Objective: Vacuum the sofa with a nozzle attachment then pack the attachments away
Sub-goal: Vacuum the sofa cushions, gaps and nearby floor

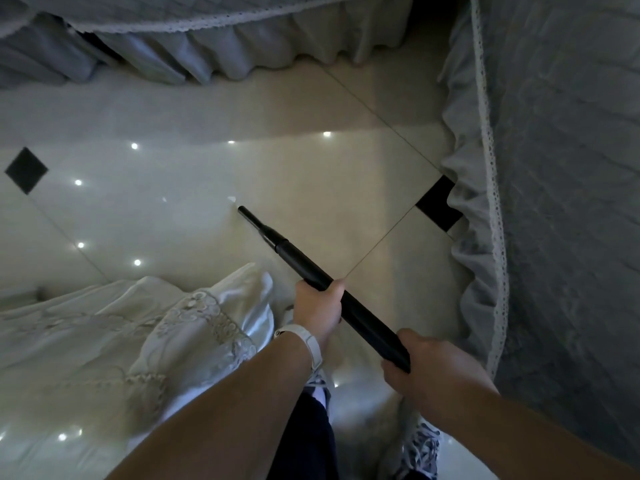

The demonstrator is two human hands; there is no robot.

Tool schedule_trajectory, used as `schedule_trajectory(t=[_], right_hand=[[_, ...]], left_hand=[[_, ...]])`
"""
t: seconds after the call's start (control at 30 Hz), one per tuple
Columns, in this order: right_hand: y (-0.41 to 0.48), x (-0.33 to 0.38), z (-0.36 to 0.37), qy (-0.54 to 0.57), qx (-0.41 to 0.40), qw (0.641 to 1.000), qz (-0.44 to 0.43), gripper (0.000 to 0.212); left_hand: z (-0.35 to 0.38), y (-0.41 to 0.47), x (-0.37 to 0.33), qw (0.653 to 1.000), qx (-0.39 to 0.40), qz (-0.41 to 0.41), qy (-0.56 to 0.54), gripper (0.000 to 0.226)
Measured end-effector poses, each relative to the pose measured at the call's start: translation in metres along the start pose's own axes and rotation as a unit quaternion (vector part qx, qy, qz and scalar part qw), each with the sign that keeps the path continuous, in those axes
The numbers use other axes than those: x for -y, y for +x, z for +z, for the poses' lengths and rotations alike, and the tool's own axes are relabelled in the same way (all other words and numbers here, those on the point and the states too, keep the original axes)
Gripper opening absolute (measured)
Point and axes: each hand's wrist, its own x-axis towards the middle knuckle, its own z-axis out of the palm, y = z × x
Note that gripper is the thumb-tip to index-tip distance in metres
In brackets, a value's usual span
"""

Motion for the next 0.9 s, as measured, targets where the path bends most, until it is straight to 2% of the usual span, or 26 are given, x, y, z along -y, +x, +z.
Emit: schedule_trajectory(t=[0.13,0.9], right_hand=[[0.008,0.009,0.007,-0.013,-0.007,1.0,-0.002,0.025],[0.033,0.033,0.005,-0.008,-0.019,1.0,0.003,0.024]], left_hand=[[-0.008,0.005,0.0,1.0,0.0,0.004,0.004,0.04],[-0.025,0.032,-0.022,1.0,0.007,0.005,0.007,0.035]])
